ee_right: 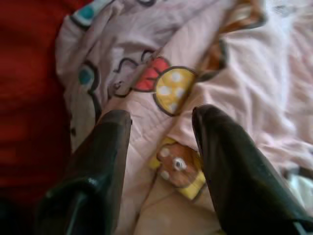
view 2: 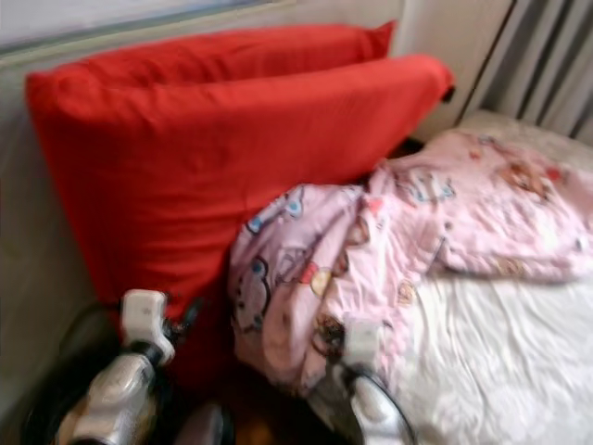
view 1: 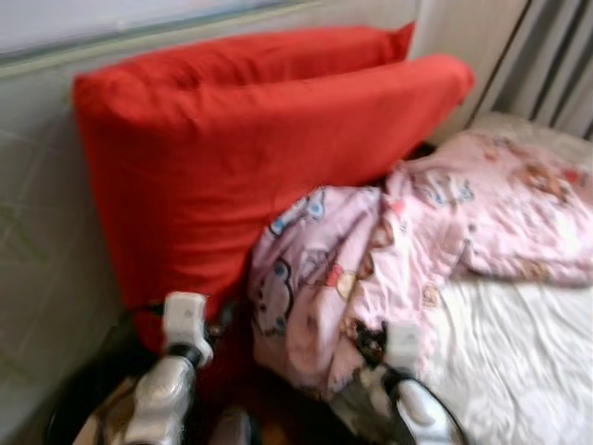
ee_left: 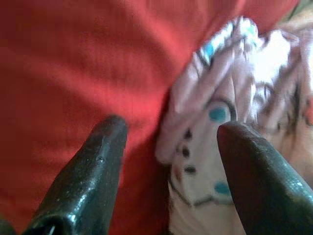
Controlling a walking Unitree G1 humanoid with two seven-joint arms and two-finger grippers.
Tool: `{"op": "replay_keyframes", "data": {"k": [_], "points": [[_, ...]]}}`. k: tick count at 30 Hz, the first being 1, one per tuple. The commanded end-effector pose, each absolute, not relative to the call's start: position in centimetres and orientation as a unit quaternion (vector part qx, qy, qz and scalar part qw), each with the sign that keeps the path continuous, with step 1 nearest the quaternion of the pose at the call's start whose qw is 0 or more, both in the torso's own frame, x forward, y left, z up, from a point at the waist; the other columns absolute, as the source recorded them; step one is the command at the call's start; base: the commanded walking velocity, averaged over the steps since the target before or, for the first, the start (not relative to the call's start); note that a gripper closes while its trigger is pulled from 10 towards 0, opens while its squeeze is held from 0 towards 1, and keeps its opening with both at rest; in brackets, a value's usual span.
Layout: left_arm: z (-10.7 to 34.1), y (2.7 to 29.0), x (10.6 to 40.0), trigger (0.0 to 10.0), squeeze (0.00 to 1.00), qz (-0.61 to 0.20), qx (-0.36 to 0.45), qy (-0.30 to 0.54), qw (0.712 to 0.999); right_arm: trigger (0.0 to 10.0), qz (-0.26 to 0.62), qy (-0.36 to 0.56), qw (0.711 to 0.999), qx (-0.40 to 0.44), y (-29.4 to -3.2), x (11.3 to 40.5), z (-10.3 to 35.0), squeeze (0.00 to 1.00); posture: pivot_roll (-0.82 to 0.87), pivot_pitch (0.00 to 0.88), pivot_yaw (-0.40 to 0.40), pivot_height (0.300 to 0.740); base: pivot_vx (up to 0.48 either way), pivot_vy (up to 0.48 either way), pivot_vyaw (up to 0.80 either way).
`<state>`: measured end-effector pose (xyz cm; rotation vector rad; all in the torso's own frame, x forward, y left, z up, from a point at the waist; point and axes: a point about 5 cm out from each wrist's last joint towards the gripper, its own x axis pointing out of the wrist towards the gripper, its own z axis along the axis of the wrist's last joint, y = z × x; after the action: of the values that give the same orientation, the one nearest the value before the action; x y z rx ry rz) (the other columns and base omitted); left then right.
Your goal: Clean up the room
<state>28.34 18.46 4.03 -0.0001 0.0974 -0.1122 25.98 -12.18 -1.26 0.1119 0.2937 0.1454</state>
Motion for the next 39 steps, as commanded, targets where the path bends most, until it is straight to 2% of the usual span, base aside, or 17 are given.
{"op": "replay_keyframes", "data": {"k": [1, 6, 16, 17, 18, 19, 32, 39], "points": [[4.0, 17.4, 28.5, 10.0, 0.00, -0.072, -0.006, 0.051, 0.996, 10.0, 0.041, 0.171, 0.983, 0.052, -13.9, 25.2, -2.2, 0.00, -0.05, 0.026, -0.005, 0.611, 0.424, 0.000, 0.00], [4.1, 17.3, 28.5, 10.0, 0.00, -0.077, -0.008, 0.049, 0.996, 10.0, -0.027, 0.198, 0.977, 0.076, -15.8, 25.5, -2.5, 0.00, -0.05, 0.032, -0.003, 0.611, 0.312, 0.000, 0.00], [4.1, 17.1, 28.4, 10.0, 0.00, -0.087, -0.008, 0.051, 0.995, 10.0, -0.077, 0.244, 0.961, 0.104, -17.7, 26.0, -2.9, 0.00, -0.04, 0.044, 0.001, 0.611, 0.000, 0.000, 0.00], [4.1, 17.1, 28.5, 10.0, 0.00, -0.087, -0.008, 0.051, 0.995, 10.0, -0.080, 0.246, 0.960, 0.107, -17.9, 26.1, -2.8, 0.22, -0.04, 0.044, 0.001, 0.611, 0.000, 0.000, 0.00], [4.2, 17.1, 28.6, 10.0, 0.00, -0.089, -0.008, 0.051, 0.995, 10.0, -0.082, 0.247, 0.959, 0.107, -18.1, 26.3, -2.7, 0.84, -0.04, 0.047, 0.002, 0.611, 0.000, 0.000, 0.00], [4.3, 17.2, 28.6, 10.0, 0.00, -0.091, -0.007, 0.050, 0.995, 10.0, -0.083, 0.249, 0.959, 0.106, -18.3, 26.6, -2.5, 1.00, -0.03, 0.050, 0.003, 0.611, 0.000, 0.000, 0.00], [5.3, 17.6, 28.8, 10.0, 0.00, -0.099, -0.003, 0.036, 0.994, 10.0, -0.102, 0.254, 0.958, 0.080, -19.4, 28.1, -1.4, 1.00, -0.01, 0.100, 0.015, 0.611, 0.000, 0.000, 0.00], [5.8, 17.8, 28.2, 10.0, 0.00, -0.103, 0.000, 0.033, 0.994, 10.0, -0.039, 0.265, 0.962, 0.050, -18.6, 28.1, -1.4, 1.00, 0.01, 0.141, 0.028, 0.611, 0.000, 0.000, 0.00]]}}
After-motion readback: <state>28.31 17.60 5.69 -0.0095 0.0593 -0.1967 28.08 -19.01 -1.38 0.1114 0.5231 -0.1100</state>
